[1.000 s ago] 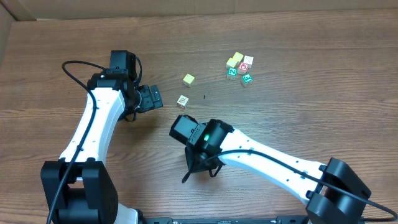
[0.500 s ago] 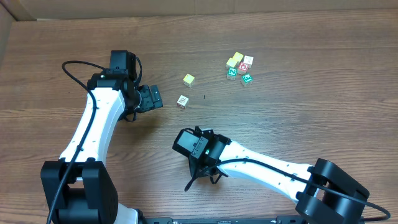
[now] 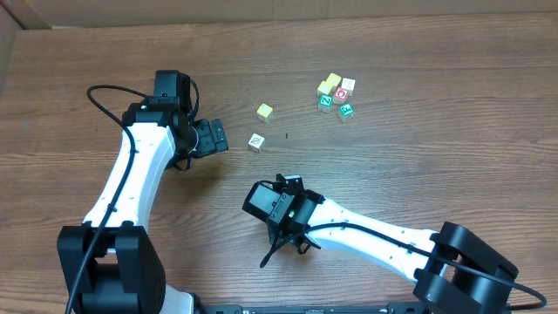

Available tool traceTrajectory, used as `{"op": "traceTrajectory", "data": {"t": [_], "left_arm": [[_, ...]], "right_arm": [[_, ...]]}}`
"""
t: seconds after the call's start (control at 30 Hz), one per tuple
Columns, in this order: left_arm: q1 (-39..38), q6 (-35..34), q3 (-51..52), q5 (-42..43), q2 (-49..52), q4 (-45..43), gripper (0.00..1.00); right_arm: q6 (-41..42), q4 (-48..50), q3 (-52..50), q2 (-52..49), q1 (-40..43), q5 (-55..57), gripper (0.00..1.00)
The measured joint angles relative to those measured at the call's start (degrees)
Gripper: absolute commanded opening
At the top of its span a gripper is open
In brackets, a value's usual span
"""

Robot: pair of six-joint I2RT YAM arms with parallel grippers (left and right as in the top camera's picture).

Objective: Flip 3 blocks

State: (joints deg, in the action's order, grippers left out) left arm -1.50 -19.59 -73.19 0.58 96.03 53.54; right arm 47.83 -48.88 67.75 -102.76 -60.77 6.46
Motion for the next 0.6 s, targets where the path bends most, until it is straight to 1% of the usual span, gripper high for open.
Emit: {"op": "traceTrajectory", "data": {"t": [0.23,0.37,0.6], "left_arm": [[0.0,0.0,0.0,0.0,0.0,0.0,1.0],[0.0,0.0,0.0,0.0,0.0,0.0,1.0],[0.0,0.0,0.0,0.0,0.0,0.0,1.0]], "right_arm": [[0.15,4.22,-2.82,0.0,-1.66,1.2,0.04],[0.11,4.68,-4.55,0.0,-1.95,2.23,0.04],[0.13,5.99,-4.55,0.0,-1.95,4.13,0.04]]}}
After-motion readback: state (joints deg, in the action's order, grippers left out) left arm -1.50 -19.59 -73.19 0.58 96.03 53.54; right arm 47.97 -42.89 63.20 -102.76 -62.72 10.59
